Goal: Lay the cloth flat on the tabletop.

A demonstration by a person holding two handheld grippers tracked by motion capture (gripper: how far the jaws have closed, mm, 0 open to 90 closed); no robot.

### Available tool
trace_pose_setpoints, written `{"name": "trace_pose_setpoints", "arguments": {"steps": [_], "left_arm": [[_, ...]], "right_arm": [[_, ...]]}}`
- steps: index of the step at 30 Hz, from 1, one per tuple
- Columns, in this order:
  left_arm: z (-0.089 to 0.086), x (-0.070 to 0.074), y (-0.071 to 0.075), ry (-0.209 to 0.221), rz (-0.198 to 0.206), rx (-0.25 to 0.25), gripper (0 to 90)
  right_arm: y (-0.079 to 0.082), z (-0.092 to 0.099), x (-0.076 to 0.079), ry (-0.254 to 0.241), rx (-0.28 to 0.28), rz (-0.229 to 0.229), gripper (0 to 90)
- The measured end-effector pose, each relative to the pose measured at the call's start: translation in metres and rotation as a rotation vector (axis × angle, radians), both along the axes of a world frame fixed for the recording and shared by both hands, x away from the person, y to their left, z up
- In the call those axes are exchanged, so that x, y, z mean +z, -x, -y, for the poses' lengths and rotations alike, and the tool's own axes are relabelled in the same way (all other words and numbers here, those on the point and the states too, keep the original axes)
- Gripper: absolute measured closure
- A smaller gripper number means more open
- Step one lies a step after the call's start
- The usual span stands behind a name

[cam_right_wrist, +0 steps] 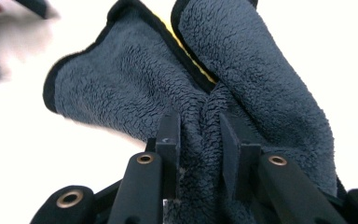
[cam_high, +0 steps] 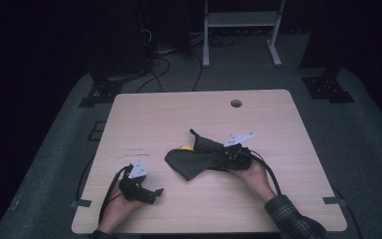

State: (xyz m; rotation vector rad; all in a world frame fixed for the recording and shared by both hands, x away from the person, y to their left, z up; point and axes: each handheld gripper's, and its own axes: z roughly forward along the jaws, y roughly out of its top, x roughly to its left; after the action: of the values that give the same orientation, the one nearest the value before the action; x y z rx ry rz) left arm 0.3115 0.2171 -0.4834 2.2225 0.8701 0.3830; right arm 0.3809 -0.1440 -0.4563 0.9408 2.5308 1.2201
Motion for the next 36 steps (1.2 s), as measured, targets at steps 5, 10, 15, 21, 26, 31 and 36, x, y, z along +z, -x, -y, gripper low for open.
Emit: {"name": "trace_pose_setpoints", "arguments": {"steps": [5,10,15,21,26,31,36], "left_arm": [[0.000,0.000,0.000,0.000,0.000,0.000,0.0],[0.000,0.000,0.000,0.000,0.000,0.000,0.0],[0.000,0.000,0.000,0.000,0.000,0.000,0.0],[0.000,0.000,0.000,0.001,0.000,0.000,0.0],[0.001,0.000,-0.001,0.002,0.001,-0.001,0.0],[0.001,0.000,-0.001,0.004,0.001,0.000,0.0],[0.002,0.000,-0.001,0.007,0.003,0.000,0.0]], "right_arm": [[0.019,0.006,0.006,-0.011,0.022,-0.010,70.1],[0.038,0.009,0.008,-0.013,0.040,-0.013,69.8],[0.061,0.012,0.009,-0.020,0.058,-0.035,69.6],[0.077,0.020,0.015,-0.060,0.079,-0.033,59.7],[0.067,0.019,0.034,-0.111,0.069,0.015,50.6],[0.049,0.007,0.039,-0.107,0.074,0.041,44.5],[0.032,-0.012,0.033,-0.073,0.085,0.040,38.0]]}}
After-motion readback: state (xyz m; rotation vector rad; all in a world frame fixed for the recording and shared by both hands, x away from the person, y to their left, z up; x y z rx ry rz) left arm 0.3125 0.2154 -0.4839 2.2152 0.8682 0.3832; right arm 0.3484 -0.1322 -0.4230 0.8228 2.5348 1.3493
